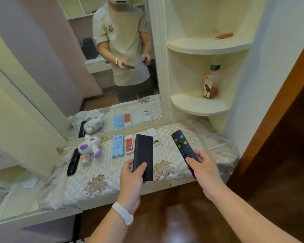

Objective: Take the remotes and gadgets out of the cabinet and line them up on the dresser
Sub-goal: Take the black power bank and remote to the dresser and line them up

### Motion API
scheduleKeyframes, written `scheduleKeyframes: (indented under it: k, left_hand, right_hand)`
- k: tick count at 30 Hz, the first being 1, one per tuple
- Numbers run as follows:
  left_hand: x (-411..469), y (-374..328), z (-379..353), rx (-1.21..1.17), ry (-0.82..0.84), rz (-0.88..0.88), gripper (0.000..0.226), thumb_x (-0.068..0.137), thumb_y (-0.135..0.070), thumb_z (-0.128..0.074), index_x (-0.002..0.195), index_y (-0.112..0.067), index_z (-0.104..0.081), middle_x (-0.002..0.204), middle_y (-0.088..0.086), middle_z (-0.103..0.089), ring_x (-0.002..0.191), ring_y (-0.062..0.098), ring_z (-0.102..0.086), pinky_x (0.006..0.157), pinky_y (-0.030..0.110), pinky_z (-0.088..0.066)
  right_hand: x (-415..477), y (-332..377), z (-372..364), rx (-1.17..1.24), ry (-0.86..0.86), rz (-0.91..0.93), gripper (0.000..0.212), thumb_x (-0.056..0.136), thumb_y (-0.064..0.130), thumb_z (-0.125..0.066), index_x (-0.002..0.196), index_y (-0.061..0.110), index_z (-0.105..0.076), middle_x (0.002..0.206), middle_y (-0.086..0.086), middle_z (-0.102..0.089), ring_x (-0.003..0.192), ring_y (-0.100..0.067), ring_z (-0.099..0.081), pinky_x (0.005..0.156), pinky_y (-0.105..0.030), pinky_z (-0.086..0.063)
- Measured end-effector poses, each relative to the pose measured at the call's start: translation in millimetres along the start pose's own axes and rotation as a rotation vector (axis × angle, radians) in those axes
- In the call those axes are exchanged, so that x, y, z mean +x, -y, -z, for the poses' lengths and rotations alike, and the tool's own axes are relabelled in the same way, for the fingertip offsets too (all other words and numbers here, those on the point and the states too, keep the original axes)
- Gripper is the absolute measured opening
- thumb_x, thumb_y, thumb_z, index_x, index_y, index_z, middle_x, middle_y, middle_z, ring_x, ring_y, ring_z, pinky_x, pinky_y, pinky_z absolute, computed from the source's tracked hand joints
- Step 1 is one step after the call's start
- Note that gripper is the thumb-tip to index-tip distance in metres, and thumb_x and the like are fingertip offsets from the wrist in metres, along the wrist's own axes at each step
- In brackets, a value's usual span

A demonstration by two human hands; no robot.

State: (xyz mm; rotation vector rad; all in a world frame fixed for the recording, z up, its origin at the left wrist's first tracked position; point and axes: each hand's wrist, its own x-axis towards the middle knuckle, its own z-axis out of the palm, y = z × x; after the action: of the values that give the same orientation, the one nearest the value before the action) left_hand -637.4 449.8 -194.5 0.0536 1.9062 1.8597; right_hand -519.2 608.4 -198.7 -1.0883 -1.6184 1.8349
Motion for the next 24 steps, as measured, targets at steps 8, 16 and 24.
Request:
scheduleKeyframes:
  k: [8, 16, 24]
  left_hand:
    - [46, -7, -67, -0.020, -0.059, 0.033, 0.026, 0.094, -0.009, -0.061, 0.119, -0.010, -0.053, 0.108, 0.011, -0.066, 0.089, 0.023, -0.069, 0.059, 0.027, -0.057]
    - [104, 0, -83, 0.037, -0.074, 0.031, 0.023, 0.093, -0.010, -0.062, 0.113, -0.015, -0.054, 0.106, 0.010, -0.065, 0.094, 0.027, -0.067, 0.073, 0.036, -0.057]
    - [191, 31, -96, 0.061, -0.026, 0.168, 0.028, 0.092, -0.011, -0.062, 0.118, -0.011, -0.052, 0.108, 0.011, -0.064, 0.095, 0.026, -0.066, 0.083, 0.043, -0.057]
  right_hand:
    - [66, 11, 26, 0.013, 0.055, -0.051, 0.021, 0.091, 0.004, -0.057, 0.096, 0.024, -0.064, 0.081, -0.005, -0.065, 0.066, -0.014, -0.055, 0.047, -0.019, -0.040]
    - [124, 2, 18, -0.021, 0.041, -0.096, 0.018, 0.091, 0.007, -0.057, 0.097, 0.023, -0.064, 0.087, -0.006, -0.070, 0.071, -0.016, -0.061, 0.057, -0.027, -0.046]
    - [199, -14, -13, -0.134, 0.009, -0.220, 0.017, 0.091, 0.004, -0.054, 0.100, 0.014, -0.063, 0.075, -0.009, -0.064, 0.063, -0.019, -0.056, 0.054, -0.030, -0.044]
